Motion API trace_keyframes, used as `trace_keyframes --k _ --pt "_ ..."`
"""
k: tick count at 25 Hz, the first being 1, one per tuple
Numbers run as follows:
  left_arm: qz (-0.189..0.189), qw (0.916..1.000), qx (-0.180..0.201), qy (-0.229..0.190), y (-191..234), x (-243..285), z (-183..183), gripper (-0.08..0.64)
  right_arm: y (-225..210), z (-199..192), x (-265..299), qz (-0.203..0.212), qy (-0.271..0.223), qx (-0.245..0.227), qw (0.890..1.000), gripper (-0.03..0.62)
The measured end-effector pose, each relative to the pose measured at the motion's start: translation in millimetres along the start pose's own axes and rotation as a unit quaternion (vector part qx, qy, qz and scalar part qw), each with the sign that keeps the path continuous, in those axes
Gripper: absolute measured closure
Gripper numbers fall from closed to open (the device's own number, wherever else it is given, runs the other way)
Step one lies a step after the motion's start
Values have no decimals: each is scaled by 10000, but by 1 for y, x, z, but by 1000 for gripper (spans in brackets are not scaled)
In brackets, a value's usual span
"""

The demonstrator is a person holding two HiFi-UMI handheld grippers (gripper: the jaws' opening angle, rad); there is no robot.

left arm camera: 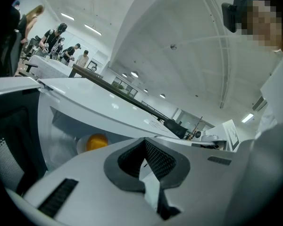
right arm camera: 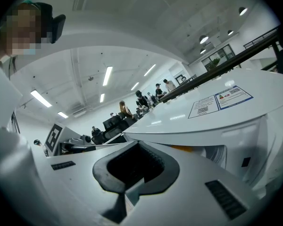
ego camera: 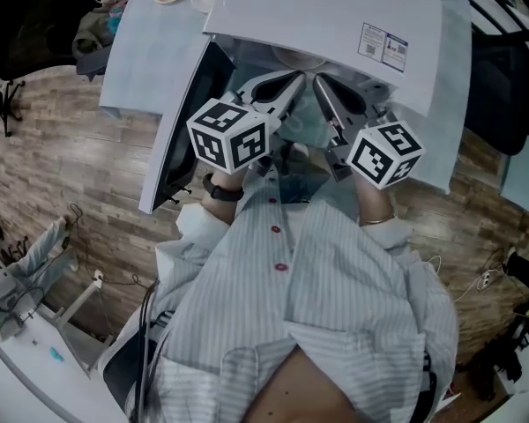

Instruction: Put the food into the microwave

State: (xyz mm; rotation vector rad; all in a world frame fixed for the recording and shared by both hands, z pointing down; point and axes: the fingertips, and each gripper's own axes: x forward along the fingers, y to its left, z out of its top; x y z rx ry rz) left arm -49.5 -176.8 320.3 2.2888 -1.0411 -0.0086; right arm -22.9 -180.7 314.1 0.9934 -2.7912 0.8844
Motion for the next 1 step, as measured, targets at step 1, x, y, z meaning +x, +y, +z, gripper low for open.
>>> trace_keyframes --k 1 --pt "2 10000 -16 10 0 -1 -2 552 0 -1 -1 -3 11 22 10000 560"
